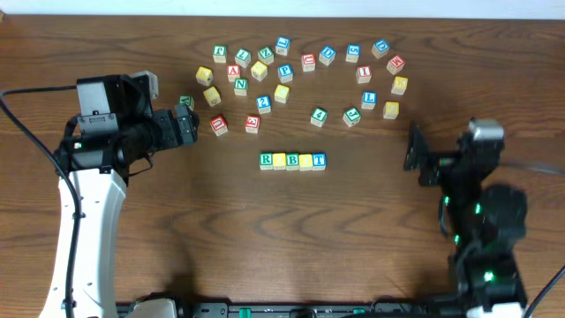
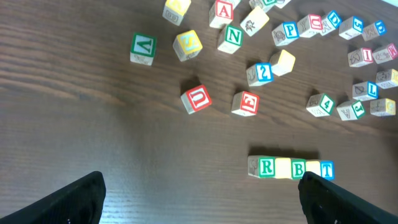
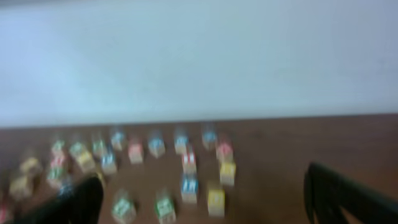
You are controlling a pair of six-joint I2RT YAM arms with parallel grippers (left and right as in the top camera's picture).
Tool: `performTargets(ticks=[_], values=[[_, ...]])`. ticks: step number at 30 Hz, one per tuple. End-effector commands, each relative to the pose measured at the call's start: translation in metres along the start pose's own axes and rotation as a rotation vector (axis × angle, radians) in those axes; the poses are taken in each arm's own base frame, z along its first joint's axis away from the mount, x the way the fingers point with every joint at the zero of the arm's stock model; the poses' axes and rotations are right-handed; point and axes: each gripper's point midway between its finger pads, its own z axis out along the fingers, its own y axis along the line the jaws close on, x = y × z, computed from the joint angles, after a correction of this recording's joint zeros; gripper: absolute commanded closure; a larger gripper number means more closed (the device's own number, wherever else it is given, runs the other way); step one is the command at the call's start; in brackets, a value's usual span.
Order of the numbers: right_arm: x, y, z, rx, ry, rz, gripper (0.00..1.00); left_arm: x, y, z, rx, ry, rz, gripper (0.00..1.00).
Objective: Spell out ROBOT
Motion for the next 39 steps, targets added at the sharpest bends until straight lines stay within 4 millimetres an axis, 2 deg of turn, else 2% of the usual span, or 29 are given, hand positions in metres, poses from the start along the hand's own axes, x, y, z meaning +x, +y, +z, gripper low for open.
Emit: performTargets(ticks=[1,5,8,13,14,35,38,39], values=[[0.037,-0.005,-0.021,0.002,-0.077,-0.045,0.01,-0.006,0.001,-0.004,-0.007,-0.018,0.000,0.02],[0.079,-0.013,-0.040,0.016,-0.119,-0.044,0.01,-0.006,0.001,-0.004,-0.007,-0.018,0.000,0.03],[0.099,-0.019,-0.044,0.004,-0.133,-0.047,0.01,-0.006,0.001,-0.004,-0.007,-0.018,0.000,0.02],[0.133,-0.019,-0.048,-0.003,-0.004,-0.035,0.01,-0.006,0.001,-0.004,-0.007,-0.018,0.000,0.02],[0.127,-0.019,-0.049,-0.004,-0.032,-0.038,0.01,-0.006,0.001,-0.004,-0.007,-0.018,0.000,0.03],[0.128,-0.016,-0.049,-0.014,-0.030,-0.039,0.01,-0.005,0.001,-0.004,-0.007,-0.015,-0.001,0.02],[0.128,-0.016,-0.049,-0.014,-0.030,-0.039,0.01,-0.011,0.008,-0.010,-0.068,-0.060,0.024,0.03],[0.128,-0.016,-0.049,-0.014,-0.030,-0.039,0.01,-0.015,0.005,-0.015,-0.071,-0.110,0.087,0.02]])
